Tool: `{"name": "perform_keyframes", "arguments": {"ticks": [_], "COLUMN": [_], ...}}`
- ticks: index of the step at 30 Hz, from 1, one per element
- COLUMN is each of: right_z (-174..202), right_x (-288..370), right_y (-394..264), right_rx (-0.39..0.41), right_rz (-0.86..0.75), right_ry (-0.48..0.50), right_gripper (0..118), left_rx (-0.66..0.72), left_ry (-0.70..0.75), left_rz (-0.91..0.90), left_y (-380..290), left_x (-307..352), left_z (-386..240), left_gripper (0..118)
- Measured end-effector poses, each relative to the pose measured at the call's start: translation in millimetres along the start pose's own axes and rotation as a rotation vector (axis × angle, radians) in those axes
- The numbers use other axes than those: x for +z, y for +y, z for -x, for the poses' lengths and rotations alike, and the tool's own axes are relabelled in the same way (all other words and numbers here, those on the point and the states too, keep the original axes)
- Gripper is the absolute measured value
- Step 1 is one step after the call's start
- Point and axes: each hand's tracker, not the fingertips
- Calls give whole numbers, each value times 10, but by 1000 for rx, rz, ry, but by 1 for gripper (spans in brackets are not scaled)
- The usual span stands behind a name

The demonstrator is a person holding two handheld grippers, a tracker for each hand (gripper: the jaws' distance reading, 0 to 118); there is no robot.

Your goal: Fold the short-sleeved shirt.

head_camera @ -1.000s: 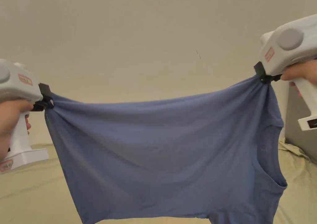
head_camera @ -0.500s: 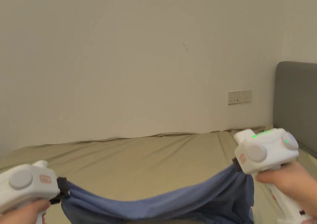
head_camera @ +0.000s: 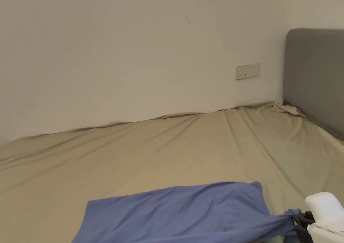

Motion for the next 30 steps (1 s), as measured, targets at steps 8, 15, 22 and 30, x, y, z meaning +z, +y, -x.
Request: {"name": "perform_keyframes", "arguments": {"ticks": [8, 15, 22, 30], "right_z": [-113, -153, -180, -91], "right_x": [537, 500, 44, -18], "right_y": [-677, -1279, -1723, -1794], "right_rx": [65, 107, 115, 111], "right_rz": [22, 171, 483, 498], "right_ry": [45, 86, 114, 85], "right_gripper": [8, 8, 7, 7], "left_rx": [-90, -50, -241, -323], "left_ry": [-48, 6, 238, 297], "left_rz": [53, 151, 344, 354], "left_y": [-580, -1238, -1696, -1834], "left_x": [606, 546, 64, -60], "left_z": [116, 527, 688, 637], "left_gripper": [1, 1, 1, 7]}}
